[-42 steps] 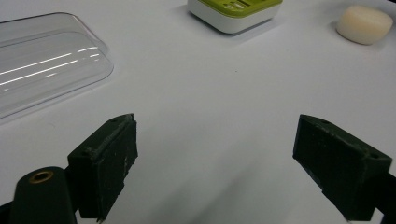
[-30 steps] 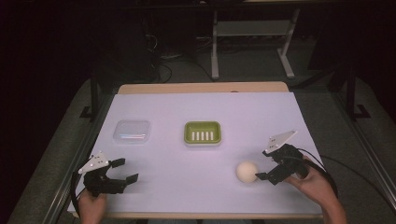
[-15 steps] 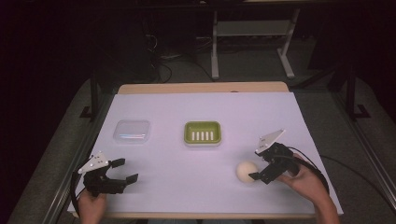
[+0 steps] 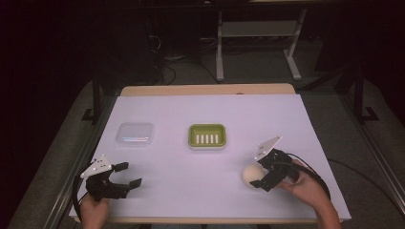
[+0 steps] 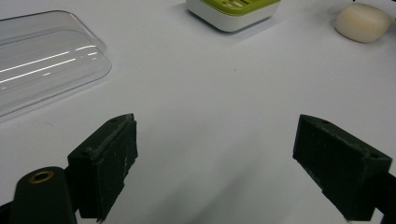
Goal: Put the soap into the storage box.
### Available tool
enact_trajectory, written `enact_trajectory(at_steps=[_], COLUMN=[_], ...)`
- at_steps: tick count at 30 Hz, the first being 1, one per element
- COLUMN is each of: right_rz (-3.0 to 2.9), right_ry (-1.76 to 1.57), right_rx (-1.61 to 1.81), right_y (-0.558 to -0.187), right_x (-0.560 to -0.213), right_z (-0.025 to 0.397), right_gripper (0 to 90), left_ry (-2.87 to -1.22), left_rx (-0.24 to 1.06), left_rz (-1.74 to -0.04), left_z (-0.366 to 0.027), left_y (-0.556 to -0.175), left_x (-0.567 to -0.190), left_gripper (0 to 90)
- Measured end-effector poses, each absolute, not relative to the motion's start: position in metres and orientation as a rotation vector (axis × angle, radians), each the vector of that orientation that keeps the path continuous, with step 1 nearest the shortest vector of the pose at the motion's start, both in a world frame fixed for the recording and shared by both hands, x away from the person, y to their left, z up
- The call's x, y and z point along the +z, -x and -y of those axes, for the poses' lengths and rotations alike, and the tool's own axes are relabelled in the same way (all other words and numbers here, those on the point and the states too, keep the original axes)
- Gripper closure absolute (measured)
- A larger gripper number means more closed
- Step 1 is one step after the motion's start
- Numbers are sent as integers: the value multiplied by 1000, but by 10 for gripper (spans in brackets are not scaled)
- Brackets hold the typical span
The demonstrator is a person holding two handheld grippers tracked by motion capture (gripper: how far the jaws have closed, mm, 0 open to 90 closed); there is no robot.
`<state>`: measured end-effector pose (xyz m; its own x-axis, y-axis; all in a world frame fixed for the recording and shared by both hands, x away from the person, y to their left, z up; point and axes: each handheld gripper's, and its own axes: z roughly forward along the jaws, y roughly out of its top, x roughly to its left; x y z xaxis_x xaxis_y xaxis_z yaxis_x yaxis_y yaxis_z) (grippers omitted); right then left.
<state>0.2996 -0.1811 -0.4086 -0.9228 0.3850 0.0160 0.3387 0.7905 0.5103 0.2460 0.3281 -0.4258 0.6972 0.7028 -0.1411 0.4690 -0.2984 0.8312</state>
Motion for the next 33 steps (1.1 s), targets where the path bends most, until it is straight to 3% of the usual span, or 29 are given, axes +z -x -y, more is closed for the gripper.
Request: enact_trajectory(at_steps=[33], right_rz=[-2941], right_ry=[-553], right_rx=[678], right_y=[-303], right_x=[-429], right_z=[164], right_gripper=[161], left_ry=[-1948], left_rx=[316], left_rz=[-910], left_z=[-328], left_y=[-245], left_x=[-426], left_gripper=[130])
